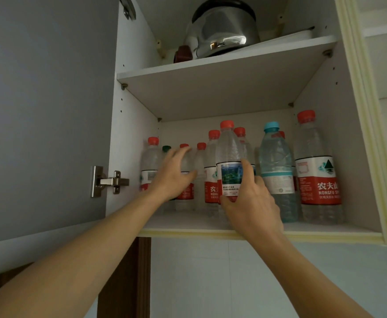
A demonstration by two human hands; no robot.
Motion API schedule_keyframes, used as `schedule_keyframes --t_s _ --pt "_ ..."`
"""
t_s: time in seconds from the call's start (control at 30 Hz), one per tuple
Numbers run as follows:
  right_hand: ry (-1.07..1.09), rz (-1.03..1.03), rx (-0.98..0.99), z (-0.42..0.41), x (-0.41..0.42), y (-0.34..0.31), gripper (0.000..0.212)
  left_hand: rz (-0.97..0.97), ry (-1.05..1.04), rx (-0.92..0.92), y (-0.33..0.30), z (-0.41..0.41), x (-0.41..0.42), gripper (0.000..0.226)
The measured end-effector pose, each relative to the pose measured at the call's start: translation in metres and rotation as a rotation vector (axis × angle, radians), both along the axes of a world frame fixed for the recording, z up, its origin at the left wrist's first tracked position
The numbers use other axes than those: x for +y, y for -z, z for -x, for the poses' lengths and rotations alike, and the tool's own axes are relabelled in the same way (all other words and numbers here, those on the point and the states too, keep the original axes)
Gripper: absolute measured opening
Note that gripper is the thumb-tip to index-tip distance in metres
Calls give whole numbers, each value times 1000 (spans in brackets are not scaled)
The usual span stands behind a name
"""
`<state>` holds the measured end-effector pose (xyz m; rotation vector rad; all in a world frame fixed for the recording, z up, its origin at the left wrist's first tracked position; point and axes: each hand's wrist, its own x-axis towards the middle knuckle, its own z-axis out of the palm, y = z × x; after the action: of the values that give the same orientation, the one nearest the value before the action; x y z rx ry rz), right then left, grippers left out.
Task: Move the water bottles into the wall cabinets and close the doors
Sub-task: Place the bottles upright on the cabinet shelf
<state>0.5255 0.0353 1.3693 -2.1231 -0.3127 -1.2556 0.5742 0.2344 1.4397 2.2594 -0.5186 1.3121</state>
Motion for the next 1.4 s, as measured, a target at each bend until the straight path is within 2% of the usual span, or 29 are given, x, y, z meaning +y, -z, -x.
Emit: schedule_keyframes --t_s 0.13,0.33,0.47,0.67,1.03,1.2,1.27,1.33,1.4 --pt "-3 -1 1 1 -1 0 89 217 317 281 1 -8 -18 84" --pt "-8 1 -5 3 -1 -1 89 373 543 549 7 -19 -22 85" --pt "-3 4 -14 2 -1 0 90 397 593 604 7 -23 -21 80" --pt "-9 4 1 2 -1 -1 90 328 400 510 2 -23 -23 75" --pt "-7 14 7 4 -2 -2 88 102 -206 284 -1 -17 3 89" --pt "-7 18 6 4 -1 -2 89 62 -301 298 -5 -14 10 101" --pt "-7 20 5 4 -1 -2 89 32 -300 264 -6 -12 9 114" --pt "-11 19 2 4 -1 -2 89 -96 -405 159 -9 -14 9 128" --pt "-13 19 -1 4 -1 -2 88 -274 -561 24 -14 -20 8 132"
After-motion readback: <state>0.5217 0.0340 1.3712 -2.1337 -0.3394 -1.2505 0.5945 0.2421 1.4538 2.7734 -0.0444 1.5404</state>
